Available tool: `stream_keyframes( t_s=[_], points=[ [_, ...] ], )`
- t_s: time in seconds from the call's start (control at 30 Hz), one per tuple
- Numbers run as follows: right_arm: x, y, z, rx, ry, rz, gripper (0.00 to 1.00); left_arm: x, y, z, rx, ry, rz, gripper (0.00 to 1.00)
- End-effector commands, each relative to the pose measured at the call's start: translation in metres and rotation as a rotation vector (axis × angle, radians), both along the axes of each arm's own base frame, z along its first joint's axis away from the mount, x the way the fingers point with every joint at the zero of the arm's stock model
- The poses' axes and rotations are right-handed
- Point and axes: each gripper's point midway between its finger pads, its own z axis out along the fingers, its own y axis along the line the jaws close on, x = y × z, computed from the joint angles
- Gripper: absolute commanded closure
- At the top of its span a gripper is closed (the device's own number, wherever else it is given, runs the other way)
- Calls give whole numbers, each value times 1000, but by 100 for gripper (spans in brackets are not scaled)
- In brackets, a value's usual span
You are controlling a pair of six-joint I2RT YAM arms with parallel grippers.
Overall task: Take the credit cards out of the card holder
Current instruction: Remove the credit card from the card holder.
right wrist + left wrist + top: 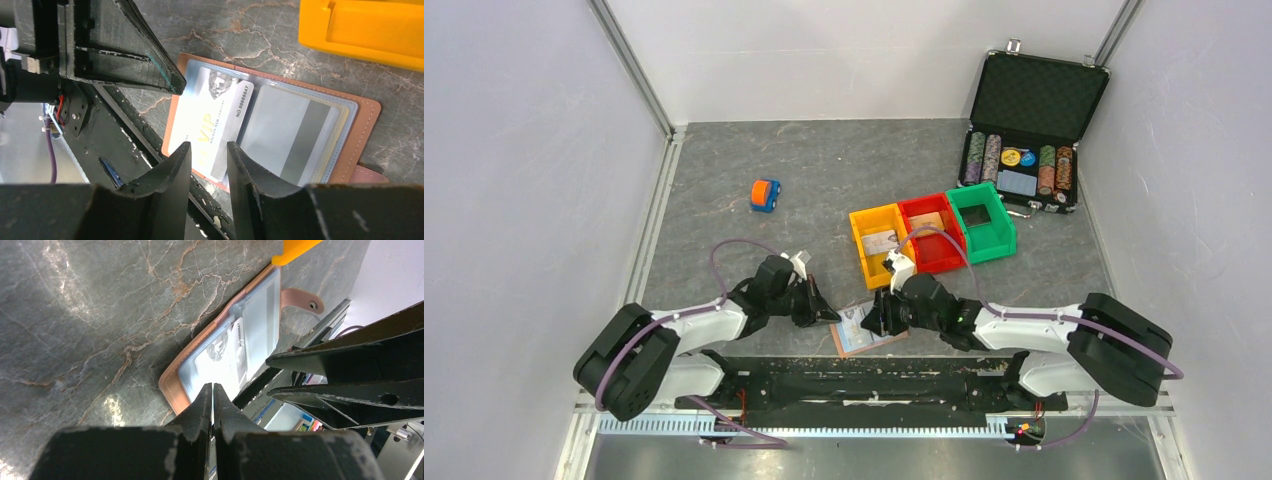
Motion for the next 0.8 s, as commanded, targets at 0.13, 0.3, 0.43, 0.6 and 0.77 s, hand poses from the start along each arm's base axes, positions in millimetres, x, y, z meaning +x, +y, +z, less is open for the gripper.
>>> stream_keyframes(
  t_s=[0.13,0.3,0.43,0.6,0.77],
  points=[
    [5,9,-3,14,2,26,64,2,-3,-7,-3,-6,-4,92],
    [6,8,-9,2,15,26,63,1,1,-15,31,-5,-4,92],
    [5,8,-12,2,28,32,61,0,6,-20,60,-3,1,92],
    [2,13,-13,16,43,51,61,-2,9,-22,69,-3,7,92],
    [-1,16,-14,32,62,57,61,-4,11,-22,71,-2,10,91]
  ],
)
